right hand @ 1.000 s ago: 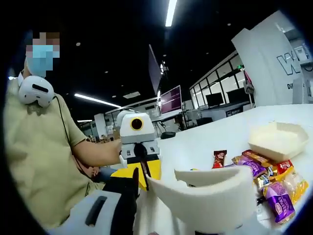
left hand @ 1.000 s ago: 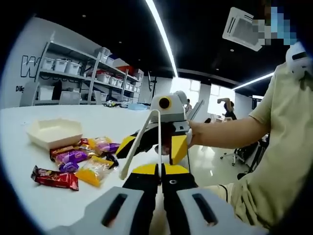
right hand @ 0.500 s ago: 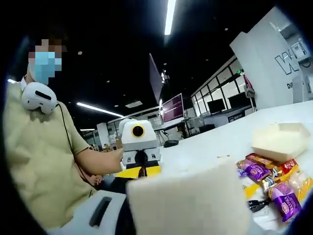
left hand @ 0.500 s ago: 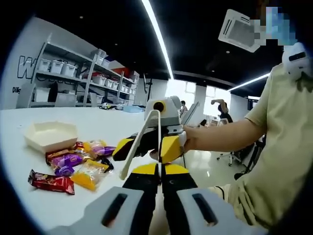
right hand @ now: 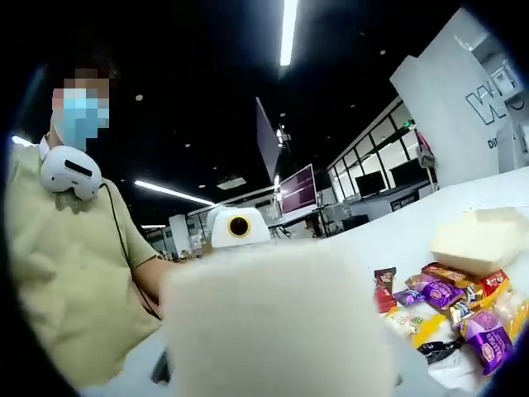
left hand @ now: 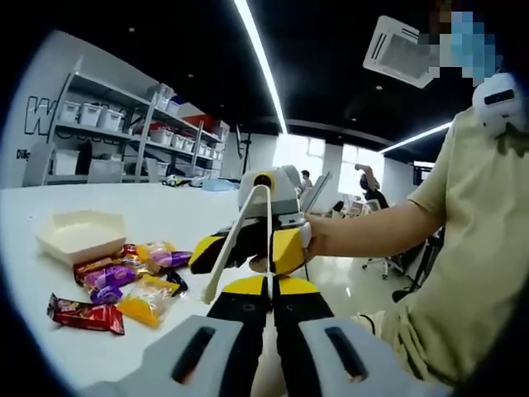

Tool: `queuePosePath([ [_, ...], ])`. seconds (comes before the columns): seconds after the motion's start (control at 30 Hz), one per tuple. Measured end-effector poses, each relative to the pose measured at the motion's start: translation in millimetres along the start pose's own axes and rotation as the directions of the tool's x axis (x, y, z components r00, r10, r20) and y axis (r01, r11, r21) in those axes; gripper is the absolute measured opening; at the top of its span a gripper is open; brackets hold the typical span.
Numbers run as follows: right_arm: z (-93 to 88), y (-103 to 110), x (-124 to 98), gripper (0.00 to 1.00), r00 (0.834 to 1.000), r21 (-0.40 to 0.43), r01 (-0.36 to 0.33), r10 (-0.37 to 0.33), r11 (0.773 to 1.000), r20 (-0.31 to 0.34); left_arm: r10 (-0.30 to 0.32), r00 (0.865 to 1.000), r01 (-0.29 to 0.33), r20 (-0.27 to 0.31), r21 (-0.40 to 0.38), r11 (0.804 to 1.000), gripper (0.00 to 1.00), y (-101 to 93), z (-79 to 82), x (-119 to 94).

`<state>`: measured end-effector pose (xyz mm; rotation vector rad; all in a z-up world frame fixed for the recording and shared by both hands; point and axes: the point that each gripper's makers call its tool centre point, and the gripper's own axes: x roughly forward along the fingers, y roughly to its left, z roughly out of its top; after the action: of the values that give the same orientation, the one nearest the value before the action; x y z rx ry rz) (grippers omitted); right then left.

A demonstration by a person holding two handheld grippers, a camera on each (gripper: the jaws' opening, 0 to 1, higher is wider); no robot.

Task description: Place the target food into the container with the food tongs after gripping and lifting it, then release it inside without dropping or visibly crushing the food.

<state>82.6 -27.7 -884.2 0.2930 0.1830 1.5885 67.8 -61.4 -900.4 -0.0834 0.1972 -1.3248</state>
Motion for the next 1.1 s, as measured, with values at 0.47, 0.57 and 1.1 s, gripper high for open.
queuePosePath([
  [0.47, 1.5, 1.6, 1.1, 0.29, 1.0, -0.006, -0.006, 0.006, 1.0, -0.003, -0.007, 0.999, 0.007, -0.039, 0.005, 1.0, 0.01, -1.3, -1.9, 2.4],
  [0.57, 1.8, 1.7, 1.3, 0.29, 1.0, -0.007, -0.007, 0.007, 1.0, -0.002, -0.008, 0.999, 0.008, -0.043, 0.005, 1.0, 0.01, -1.7, -1.7, 2.5],
  [1.1, 7.2, 2.1, 2.1, 0.29, 0.999, 0.005, -0.01, 0.01, 1.0, 0.043, -0.02, 0.998, 0.019, -0.052, -0.014, 1.0, 0.01, -2.2, -1.0, 2.3],
])
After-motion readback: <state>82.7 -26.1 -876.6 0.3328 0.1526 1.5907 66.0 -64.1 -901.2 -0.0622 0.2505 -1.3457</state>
